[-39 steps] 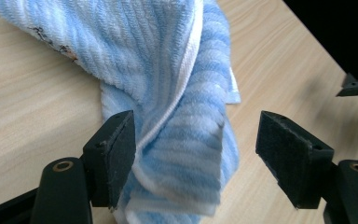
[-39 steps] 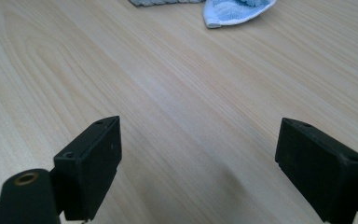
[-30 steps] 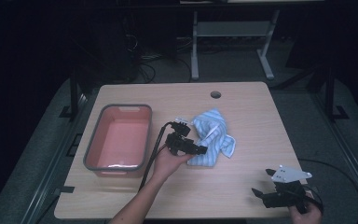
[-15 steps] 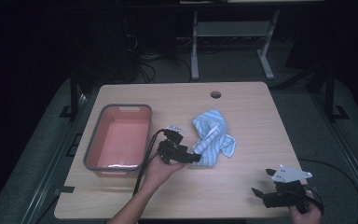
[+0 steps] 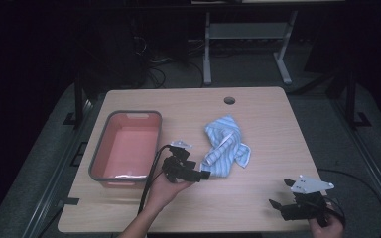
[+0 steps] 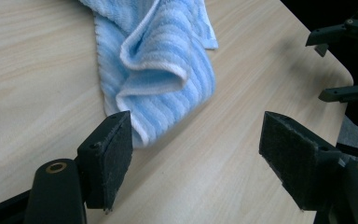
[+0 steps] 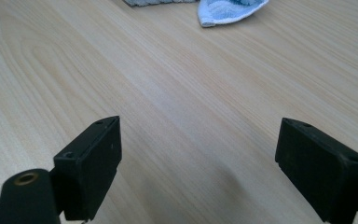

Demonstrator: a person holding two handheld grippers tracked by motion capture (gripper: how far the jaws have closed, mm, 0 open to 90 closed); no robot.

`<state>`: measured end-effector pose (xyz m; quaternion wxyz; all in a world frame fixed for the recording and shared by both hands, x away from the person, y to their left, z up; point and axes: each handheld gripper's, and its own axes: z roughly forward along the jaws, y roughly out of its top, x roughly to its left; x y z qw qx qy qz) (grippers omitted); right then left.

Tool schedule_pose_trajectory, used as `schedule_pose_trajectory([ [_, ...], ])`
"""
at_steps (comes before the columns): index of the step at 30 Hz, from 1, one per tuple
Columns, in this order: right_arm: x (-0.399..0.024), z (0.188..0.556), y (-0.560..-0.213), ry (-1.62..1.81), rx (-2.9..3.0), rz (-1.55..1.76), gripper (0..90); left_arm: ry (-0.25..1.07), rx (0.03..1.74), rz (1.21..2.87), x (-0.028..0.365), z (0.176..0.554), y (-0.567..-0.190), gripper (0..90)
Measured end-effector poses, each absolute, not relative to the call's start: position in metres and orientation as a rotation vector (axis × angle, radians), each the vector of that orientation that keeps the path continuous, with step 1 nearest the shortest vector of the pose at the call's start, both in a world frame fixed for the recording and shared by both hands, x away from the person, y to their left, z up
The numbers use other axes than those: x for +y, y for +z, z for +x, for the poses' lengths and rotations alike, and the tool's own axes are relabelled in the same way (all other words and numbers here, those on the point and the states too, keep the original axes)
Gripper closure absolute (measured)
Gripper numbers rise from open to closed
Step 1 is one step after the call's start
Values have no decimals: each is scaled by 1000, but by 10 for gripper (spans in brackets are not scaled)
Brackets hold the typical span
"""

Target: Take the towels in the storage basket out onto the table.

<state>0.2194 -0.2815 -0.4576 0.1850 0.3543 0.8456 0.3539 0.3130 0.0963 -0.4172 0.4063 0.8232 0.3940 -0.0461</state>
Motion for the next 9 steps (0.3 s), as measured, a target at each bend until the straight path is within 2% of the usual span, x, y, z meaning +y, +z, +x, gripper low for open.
schedule_pose_trajectory([
  [9, -281, 218, -456, 999, 2380, 999, 138, -80, 974, 2029, 109, 290, -419, 249],
])
